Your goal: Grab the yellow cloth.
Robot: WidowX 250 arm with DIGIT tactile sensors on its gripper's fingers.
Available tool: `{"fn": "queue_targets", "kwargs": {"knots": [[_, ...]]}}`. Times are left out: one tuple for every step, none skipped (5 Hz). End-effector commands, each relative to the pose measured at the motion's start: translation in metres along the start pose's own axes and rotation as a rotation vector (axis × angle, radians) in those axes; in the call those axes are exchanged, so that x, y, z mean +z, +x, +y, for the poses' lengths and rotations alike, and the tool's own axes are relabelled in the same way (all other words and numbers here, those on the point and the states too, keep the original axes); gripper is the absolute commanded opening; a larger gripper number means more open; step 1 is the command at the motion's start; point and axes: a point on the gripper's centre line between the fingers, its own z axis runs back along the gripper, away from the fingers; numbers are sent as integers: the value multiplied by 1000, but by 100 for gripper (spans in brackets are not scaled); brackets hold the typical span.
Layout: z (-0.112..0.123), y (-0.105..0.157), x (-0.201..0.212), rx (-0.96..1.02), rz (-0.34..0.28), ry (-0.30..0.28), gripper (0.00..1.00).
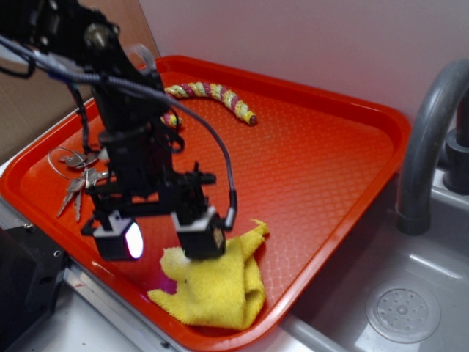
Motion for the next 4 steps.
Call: {"fn": "queue_targets", "kwargs": {"knots": [[-24, -13, -2, -147, 61, -86, 100], [-29, 3, -26, -163, 78, -62, 0], [-36, 4, -30, -190, 45, -38, 0], [-38, -1, -25, -231, 50, -40, 0]]}}
